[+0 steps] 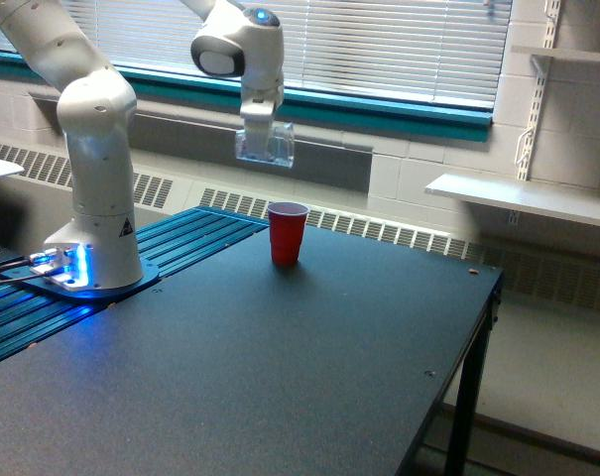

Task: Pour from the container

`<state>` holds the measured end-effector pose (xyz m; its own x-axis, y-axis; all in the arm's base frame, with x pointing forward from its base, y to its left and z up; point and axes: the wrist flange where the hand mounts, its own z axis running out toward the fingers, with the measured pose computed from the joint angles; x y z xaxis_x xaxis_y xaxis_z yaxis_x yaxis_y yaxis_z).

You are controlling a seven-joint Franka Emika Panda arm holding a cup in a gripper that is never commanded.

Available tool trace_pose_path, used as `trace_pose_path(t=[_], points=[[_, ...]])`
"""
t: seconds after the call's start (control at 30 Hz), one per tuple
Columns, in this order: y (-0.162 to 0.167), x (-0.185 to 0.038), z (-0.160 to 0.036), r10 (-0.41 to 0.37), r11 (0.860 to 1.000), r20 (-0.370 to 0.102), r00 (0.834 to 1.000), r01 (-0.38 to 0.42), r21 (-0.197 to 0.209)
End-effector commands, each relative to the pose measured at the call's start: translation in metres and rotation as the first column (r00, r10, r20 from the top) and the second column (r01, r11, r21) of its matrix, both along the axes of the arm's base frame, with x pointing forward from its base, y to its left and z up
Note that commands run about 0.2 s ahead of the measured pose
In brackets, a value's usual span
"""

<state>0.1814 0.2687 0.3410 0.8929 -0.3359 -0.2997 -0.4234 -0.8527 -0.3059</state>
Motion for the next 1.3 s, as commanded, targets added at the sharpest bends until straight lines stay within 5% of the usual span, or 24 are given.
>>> trace_pose_path(t=[0.03, 0.43, 0.9, 1.3], points=[[-0.007, -0.004, -0.006, -0.007, 1.0, -0.013, 1.0, 0.007, 0.007], [-0.028, 0.011, -0.009, -0.1, 0.995, -0.038, 0.994, 0.1, 0.01], [-0.052, 0.016, -0.028, -0.18, 0.983, -0.102, 0.978, 0.176, -0.049], [-0.045, 0.004, -0.04, -0.157, 0.983, -0.122, 0.98, 0.143, -0.114]])
